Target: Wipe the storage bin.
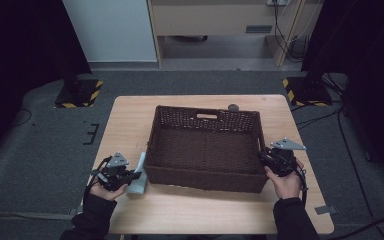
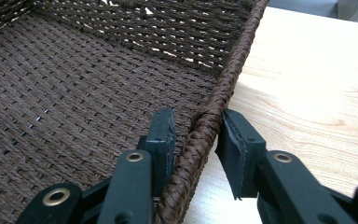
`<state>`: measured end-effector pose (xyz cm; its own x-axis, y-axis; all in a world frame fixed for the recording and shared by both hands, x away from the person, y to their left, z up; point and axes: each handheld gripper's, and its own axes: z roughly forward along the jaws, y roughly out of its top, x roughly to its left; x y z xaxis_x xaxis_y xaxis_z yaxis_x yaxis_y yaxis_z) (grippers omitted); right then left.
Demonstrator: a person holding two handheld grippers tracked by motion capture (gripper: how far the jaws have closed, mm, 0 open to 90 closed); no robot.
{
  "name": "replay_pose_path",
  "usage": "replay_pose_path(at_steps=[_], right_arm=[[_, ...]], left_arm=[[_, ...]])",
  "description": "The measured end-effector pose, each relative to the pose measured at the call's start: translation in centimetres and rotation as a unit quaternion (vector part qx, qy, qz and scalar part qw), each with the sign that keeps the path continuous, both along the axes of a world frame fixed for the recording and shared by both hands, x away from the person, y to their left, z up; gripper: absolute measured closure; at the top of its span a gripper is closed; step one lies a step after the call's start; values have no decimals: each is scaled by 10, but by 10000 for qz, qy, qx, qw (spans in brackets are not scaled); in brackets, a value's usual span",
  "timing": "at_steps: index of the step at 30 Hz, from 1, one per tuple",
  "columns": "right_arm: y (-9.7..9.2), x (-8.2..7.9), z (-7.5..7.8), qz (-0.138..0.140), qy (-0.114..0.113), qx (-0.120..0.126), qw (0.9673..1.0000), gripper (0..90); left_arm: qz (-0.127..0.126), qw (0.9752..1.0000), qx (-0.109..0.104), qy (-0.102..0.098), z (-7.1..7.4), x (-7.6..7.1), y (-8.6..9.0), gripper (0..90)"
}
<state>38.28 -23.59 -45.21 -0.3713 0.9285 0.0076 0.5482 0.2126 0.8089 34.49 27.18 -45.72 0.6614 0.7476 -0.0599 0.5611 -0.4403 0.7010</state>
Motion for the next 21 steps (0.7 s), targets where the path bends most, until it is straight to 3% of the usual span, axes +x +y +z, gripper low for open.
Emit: replay_pose_path(at_steps=[4,7,10,14,16,19,21], right_arm=[[-1,1,0,58,30,-25,10000,660],[-1,1,0,50,17,-20,10000,662],[-1,1,-1,44,13,33,10000,663],[-1,0,-1,31,27,61,10000,663],[-1,0,-1,43,29,66,10000,663],[-1,0,-1,38,26,71,10000,663],[-2,1,-1,45,18,76,10000,663]], left_arm=[[-77,9997,13,-239,24,-9,-1,836],[-109,9996,70,-270,31,-15,-5,836],[-107,9998,75,-175,21,-16,-8,835],[-23,9999,-13,160,-11,-13,-7,835],[30,9993,144,337,-21,-10,-7,835],[122,9992,60,368,-20,-10,-3,835],[124,9996,-49,236,-12,-12,-2,835]])
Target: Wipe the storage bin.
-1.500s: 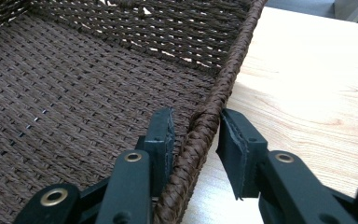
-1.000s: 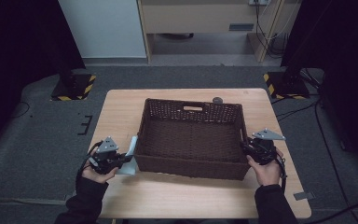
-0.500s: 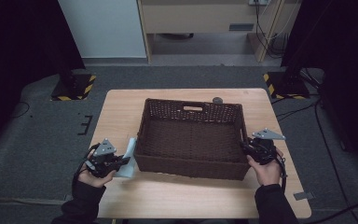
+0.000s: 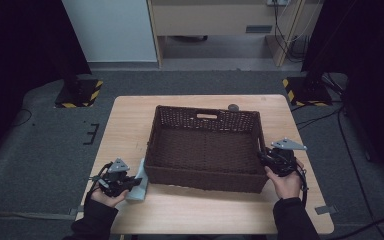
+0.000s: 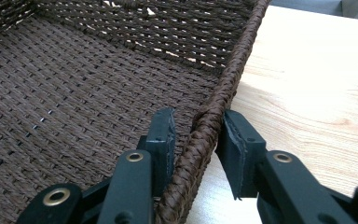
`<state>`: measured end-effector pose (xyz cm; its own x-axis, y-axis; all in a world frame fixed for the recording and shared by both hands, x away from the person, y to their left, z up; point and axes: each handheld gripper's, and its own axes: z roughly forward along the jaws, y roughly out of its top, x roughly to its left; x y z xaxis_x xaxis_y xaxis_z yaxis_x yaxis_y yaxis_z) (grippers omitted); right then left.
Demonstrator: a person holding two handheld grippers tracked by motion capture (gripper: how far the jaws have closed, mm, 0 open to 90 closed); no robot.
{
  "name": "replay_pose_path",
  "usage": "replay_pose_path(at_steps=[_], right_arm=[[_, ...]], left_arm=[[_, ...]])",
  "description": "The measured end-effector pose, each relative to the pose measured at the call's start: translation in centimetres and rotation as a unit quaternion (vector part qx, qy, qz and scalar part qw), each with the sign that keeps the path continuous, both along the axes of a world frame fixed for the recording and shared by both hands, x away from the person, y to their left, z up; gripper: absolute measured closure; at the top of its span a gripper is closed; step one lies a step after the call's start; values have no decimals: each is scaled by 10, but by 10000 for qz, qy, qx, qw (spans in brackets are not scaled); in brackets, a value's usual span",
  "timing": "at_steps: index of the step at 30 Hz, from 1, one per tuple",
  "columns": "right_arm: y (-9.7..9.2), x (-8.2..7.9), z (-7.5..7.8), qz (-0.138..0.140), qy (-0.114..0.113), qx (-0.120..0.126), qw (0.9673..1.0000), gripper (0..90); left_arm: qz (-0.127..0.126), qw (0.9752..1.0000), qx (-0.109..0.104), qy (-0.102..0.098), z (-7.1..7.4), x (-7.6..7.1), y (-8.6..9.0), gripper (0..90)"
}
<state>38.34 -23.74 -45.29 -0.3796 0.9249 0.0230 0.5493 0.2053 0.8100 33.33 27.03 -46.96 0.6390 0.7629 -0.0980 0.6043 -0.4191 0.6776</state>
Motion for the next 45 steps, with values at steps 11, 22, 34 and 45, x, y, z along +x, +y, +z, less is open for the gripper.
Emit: replay_pose_path(at_steps=[11,22,34,45], right_arm=[[0,0,0,2,-1,0,10000,663],[0,0,0,0,-12,-2,10000,663],[0,0,0,3,-11,2,10000,662],[0,0,0,-4,-19,12,10000,662]], left_arm=[[-130,9981,-260,-544,41,-13,-3,835],[-78,9995,134,278,-11,-7,-14,835],[15,9974,-485,-525,43,-20,-2,835],[1145,9934,-22,-112,5,9,29,835]])
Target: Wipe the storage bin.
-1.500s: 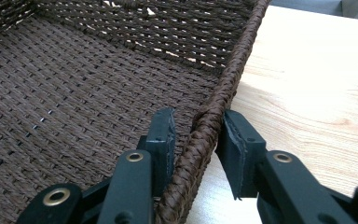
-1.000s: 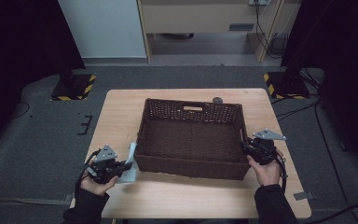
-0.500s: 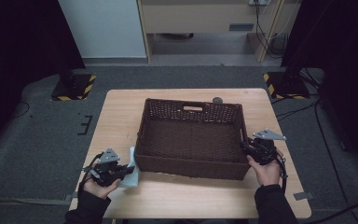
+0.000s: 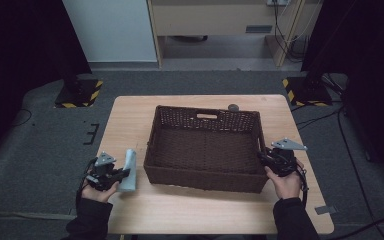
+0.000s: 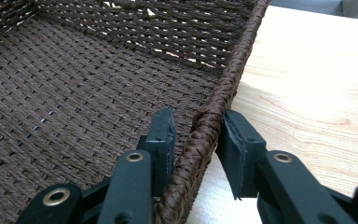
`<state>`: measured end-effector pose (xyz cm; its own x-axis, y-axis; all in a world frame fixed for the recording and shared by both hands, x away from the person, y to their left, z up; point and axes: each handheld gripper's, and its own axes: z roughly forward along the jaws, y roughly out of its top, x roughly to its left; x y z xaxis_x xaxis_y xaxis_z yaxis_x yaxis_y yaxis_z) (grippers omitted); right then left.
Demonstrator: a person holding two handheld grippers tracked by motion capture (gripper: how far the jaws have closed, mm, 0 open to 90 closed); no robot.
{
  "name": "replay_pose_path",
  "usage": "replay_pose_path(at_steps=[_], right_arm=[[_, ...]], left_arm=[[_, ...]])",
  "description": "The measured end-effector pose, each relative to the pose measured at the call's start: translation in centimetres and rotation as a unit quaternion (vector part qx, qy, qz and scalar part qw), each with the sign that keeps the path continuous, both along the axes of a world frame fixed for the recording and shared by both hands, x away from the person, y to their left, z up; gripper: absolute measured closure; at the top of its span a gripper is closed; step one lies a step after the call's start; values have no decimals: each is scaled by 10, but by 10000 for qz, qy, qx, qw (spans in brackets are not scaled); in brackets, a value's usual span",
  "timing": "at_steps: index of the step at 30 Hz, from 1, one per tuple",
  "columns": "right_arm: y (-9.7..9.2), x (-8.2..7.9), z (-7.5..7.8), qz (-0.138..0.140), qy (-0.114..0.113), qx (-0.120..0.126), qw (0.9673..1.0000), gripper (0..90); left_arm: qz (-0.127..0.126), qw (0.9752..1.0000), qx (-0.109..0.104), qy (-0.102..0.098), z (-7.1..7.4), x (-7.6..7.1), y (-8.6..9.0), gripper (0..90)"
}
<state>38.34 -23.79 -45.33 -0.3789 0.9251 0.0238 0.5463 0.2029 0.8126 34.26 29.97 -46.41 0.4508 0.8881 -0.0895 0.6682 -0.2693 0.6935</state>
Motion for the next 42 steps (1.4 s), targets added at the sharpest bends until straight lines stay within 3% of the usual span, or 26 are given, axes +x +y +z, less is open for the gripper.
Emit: replay_pose_path(at_steps=[5,11,21,26,31,39,42], right_arm=[[0,0,0,-4,-8,13,10000,661],[-1,0,0,8,-9,26,10000,660],[0,1,1,-13,-13,0,10000,642],[-2,-1,4,-78,-82,4,9999,559],[-2,-4,7,-23,-137,65,9999,559],[-1,-2,4,102,-2,-17,9999,658],[2,0,4,90,-1,-166,9998,687]], left_arm=[[406,9990,159,38,-9,11,16,834],[707,9970,288,120,-19,18,28,832],[780,9943,683,237,-32,24,26,792],[860,9943,600,182,-31,23,30,678],[847,9951,512,58,-26,20,33,625],[721,9968,284,-219,-11,17,31,587],[692,9968,234,-310,-4,16,31,588]])
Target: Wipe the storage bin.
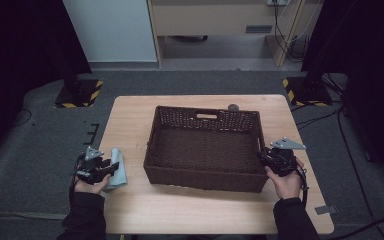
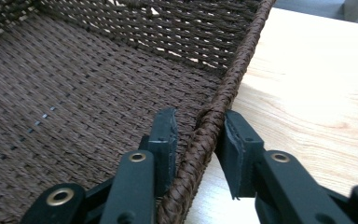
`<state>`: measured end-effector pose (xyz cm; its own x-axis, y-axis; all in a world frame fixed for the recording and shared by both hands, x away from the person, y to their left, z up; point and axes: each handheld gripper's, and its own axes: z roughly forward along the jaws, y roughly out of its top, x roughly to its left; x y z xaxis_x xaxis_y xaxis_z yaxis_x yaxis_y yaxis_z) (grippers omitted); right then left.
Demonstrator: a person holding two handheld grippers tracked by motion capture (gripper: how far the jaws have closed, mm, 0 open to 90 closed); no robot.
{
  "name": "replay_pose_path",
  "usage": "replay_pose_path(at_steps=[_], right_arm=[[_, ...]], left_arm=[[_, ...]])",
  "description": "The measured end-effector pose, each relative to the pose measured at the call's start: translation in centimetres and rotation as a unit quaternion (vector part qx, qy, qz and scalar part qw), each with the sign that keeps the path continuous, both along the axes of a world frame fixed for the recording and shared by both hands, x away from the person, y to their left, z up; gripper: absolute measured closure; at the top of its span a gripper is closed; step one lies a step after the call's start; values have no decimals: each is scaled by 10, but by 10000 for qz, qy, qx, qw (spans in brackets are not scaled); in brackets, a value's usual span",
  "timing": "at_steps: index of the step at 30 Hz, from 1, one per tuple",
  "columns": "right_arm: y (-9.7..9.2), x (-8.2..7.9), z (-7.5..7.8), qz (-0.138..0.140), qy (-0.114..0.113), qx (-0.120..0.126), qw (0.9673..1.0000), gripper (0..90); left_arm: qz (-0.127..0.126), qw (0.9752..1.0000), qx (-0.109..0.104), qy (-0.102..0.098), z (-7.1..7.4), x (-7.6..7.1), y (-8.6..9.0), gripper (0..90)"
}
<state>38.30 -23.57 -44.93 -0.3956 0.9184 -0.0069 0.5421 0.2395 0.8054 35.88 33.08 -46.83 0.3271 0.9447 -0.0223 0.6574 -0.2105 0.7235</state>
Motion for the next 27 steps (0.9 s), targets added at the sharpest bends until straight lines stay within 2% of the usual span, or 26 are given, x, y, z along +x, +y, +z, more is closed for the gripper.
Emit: replay_pose_path(at_steps=[7,9,11,15,19,22,27], right_arm=[[-3,6,0,38,9,58,10000,686],[-3,5,1,11,26,41,10000,641],[-4,1,4,3,-55,46,10000,603],[-6,-5,10,57,-153,158,9997,602],[-6,-10,10,77,-131,100,9998,638],[-6,-10,11,57,-80,125,9999,668],[-5,-9,10,-50,-82,148,9998,703]], left_arm=[[-128,9996,-48,-231,19,7,-1,585],[-173,9994,-109,-277,26,9,-6,587],[-215,9992,-148,-307,30,11,-11,587],[-364,9982,-254,-395,40,14,-28,588],[-521,9967,-413,-469,50,19,-48,578],[-623,9957,-420,-551,55,22,-62,583],[-776,9948,-433,-497,54,28,-79,614]])
